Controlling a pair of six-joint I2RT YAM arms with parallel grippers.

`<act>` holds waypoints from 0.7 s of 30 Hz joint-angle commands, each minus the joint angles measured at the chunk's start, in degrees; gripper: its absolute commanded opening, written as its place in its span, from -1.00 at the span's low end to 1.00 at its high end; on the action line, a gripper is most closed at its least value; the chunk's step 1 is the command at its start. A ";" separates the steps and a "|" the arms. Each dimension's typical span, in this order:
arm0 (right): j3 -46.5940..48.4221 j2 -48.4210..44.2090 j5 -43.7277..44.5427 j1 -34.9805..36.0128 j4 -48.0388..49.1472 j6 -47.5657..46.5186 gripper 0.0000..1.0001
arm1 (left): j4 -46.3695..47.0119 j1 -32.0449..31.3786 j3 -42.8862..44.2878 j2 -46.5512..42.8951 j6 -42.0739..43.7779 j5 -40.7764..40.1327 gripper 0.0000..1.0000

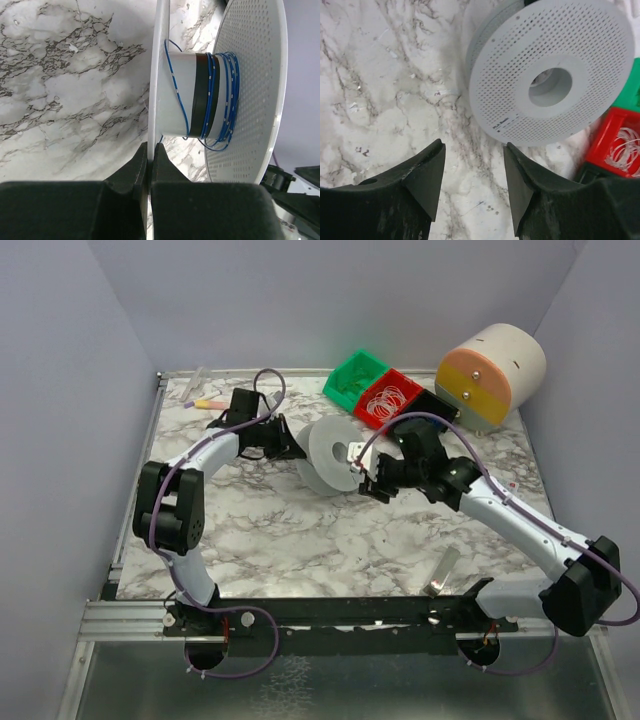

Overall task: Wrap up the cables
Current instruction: Place the cable reel at the center of the board.

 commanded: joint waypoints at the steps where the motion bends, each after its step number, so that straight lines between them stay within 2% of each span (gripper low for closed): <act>1: -3.64 0.47 -6.36 -3.00 -1.11 3.92 0.12 | 6.80 2.05 -3.15 2.48 -3.84 5.32 -1.00; 5: -4.74 1.35 -8.42 -7.32 1.83 8.33 0.18 | 6.67 3.81 -3.75 3.79 -3.91 4.04 -0.97; 13: -5.47 5.31 -0.75 -10.23 5.75 13.04 0.27 | 4.19 5.10 -5.58 5.44 -0.61 1.85 -0.57; 21: -6.19 9.42 5.15 -10.44 8.36 14.44 0.11 | 2.43 6.01 -7.55 6.02 2.54 0.96 -0.37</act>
